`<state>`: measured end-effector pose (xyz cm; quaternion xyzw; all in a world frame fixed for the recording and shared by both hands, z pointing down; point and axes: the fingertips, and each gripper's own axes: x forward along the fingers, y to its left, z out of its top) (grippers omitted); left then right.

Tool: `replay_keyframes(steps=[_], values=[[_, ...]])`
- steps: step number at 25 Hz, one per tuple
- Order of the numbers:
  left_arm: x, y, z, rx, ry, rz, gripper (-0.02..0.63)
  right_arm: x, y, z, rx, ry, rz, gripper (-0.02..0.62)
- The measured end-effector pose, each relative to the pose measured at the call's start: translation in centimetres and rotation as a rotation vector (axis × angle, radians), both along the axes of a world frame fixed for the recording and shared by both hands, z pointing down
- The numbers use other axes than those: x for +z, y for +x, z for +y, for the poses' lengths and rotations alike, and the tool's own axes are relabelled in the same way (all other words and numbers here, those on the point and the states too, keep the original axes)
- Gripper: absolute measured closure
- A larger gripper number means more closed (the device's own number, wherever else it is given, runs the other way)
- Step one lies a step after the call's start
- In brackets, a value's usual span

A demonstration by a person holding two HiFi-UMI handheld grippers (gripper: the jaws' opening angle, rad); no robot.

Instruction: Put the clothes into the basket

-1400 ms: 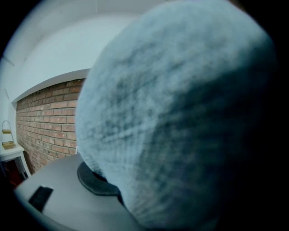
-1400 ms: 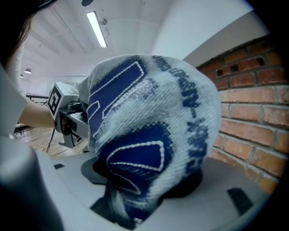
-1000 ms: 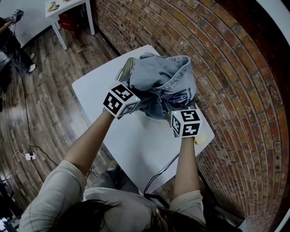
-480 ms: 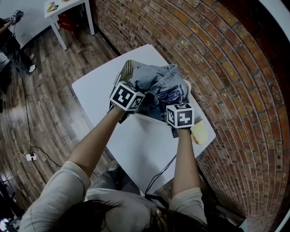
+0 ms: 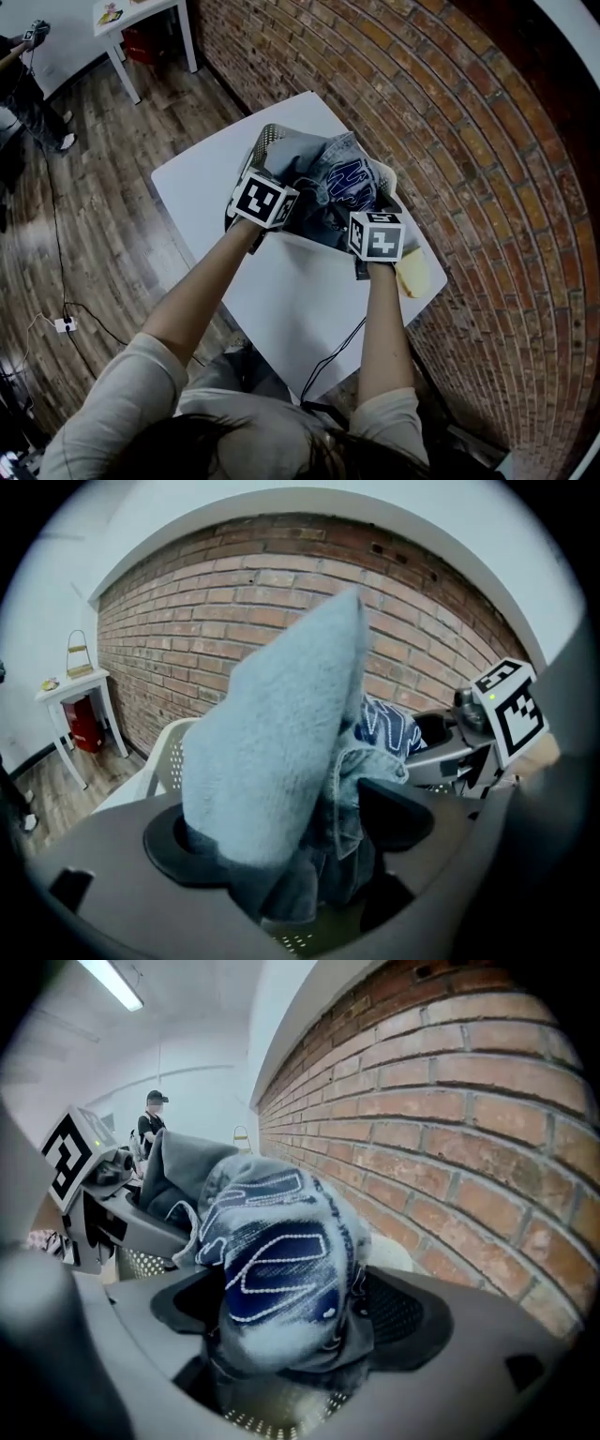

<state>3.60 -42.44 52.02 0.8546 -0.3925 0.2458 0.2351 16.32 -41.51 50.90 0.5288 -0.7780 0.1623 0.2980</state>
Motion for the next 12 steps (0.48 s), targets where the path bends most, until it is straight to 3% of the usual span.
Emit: replay_keyframes(steps=[4, 7, 12], values=[[-2.6, -1.1, -0.7, -0.078, 0.117, 0.035, 0.148, -1.7, -0.4, -0.3, -0.011, 0.068, -0.005, 0.137], [-4.6, -1.6, -0.9, -0.100, 0.229, 0.019, 0.147, -2.1, -0.9, 0.3, -0.019, 0.083, -0.031, 0.137], [-8.5, -2.5, -0.5, -0.146, 0.423, 0.086, 0.146, -4.5, -1.1, 1.0, -0.019, 0.170, -0.090, 0.137]])
